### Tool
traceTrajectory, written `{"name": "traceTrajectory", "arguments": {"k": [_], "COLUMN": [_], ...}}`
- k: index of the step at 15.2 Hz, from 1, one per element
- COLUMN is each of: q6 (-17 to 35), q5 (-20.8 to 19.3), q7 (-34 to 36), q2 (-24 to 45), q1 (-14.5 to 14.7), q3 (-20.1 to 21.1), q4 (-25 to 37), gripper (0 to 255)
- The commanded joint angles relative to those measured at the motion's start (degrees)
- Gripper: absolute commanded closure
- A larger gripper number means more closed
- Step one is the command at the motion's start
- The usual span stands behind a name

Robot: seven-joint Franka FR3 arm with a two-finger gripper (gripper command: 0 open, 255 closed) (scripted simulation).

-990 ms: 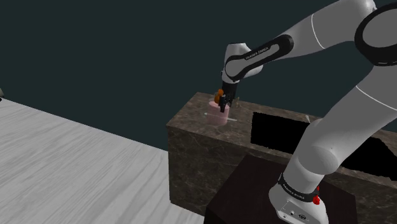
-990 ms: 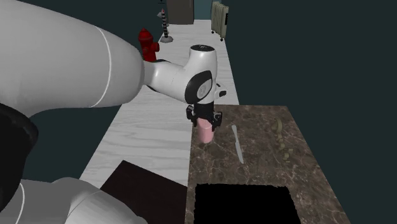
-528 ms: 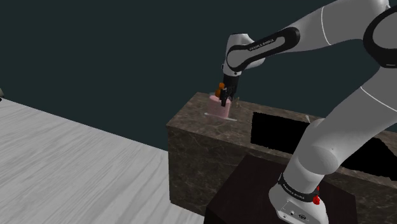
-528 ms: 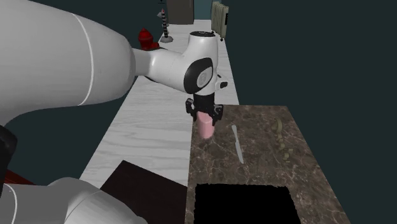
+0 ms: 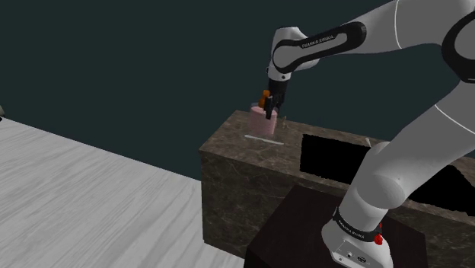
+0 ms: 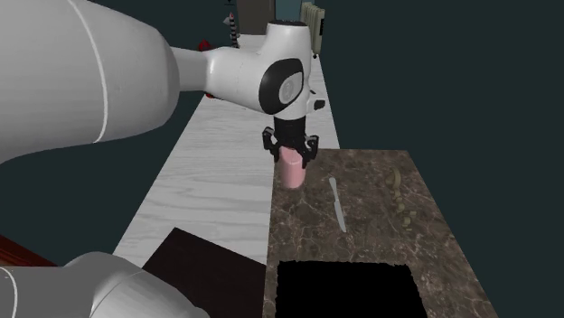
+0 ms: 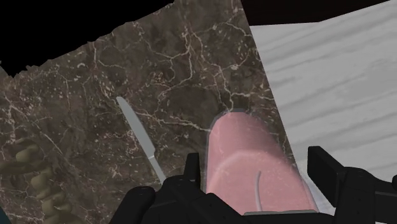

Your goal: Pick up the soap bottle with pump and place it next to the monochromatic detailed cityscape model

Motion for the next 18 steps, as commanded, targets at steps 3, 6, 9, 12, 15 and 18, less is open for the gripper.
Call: {"name": "traceTrajectory", "arguments": {"k": [3,6,9,12,15,18], "q6": [-3.43,-5.78,-8.11,-10.43,-12.73,-15.02], "q5": [0.04,0.13,0.23,0.33,0.44,0.55], "q7": [-0.25,-0.32,-0.41,-0.5,-0.61,-0.73], "q2": [-0.78,-1.11,-1.33,-1.42,-1.41,-1.27], "q1": [-0.02,0.03,0.08,0.14,0.2,0.26], "q3": [0.13,0.29,0.44,0.58,0.71,0.83], "q4": [2.67,4.69,6.81,9.03,11.35,13.77], "gripper": [255,255,255,255,255,255]}}
